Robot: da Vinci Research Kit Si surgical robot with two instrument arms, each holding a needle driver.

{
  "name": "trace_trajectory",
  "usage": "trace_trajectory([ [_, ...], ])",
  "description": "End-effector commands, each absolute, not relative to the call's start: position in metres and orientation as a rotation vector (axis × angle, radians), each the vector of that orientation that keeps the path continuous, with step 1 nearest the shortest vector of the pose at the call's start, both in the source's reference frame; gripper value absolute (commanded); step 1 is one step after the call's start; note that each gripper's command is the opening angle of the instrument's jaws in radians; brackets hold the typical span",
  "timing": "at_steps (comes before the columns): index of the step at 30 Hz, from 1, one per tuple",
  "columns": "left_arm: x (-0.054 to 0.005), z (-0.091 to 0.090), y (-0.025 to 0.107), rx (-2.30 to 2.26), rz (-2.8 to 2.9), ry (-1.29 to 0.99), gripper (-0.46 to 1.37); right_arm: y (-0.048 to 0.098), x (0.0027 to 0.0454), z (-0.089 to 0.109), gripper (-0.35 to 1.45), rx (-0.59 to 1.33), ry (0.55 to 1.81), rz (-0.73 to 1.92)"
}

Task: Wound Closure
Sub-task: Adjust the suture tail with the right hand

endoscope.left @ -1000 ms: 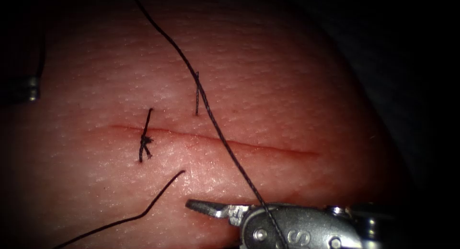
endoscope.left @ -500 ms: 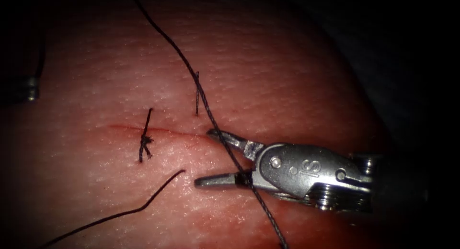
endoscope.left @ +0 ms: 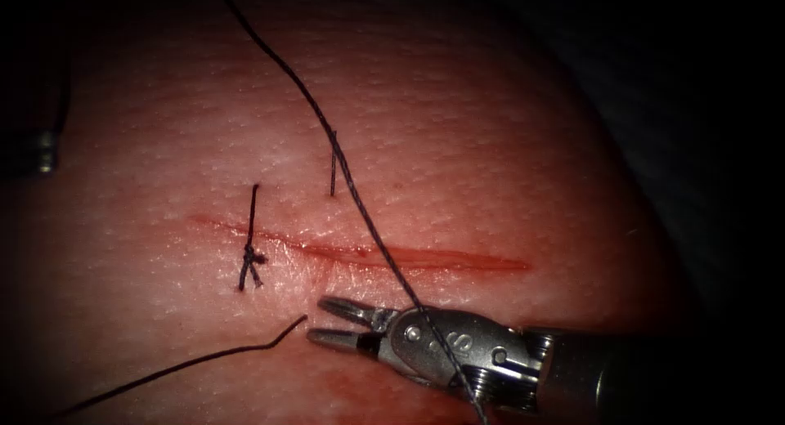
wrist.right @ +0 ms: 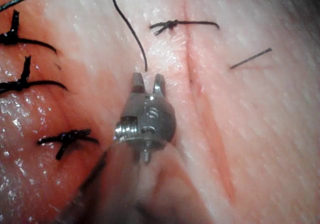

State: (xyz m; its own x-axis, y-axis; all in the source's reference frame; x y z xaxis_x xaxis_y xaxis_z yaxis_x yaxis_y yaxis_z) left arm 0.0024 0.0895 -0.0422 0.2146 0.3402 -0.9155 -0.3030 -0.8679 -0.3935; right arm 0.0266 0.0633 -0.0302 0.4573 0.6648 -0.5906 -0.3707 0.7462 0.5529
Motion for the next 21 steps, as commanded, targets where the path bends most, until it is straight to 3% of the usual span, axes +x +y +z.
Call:
trace_trajectory([
  [1, 0.0027, -0.042, 0.089, -2.004, 1.710, -0.036, -0.35, 0.064, 0.0262, -0.031, 0.20, 0.355, 0.895, 0.687],
  [12, 0.0071, -0.043, 0.089, -2.002, 1.721, -0.097, -0.35, 0.074, 0.0231, -0.036, 0.58, 0.148, 0.874, 0.917],
  [16, 0.0078, -0.043, 0.089, -2.000, 1.715, -0.107, -0.35, 0.076, 0.0237, -0.035, 0.73, 0.231, 0.876, 1.035],
  [19, 0.0078, -0.043, 0.089, -2.000, 1.720, -0.100, -0.35, 0.077, 0.0250, -0.033, 0.94, 0.288, 0.884, 1.147],
  [21, 0.0077, -0.043, 0.089, -1.999, 1.720, -0.099, -0.35, 0.077, 0.0257, -0.032, 0.97, 0.328, 0.887, 1.212],
])
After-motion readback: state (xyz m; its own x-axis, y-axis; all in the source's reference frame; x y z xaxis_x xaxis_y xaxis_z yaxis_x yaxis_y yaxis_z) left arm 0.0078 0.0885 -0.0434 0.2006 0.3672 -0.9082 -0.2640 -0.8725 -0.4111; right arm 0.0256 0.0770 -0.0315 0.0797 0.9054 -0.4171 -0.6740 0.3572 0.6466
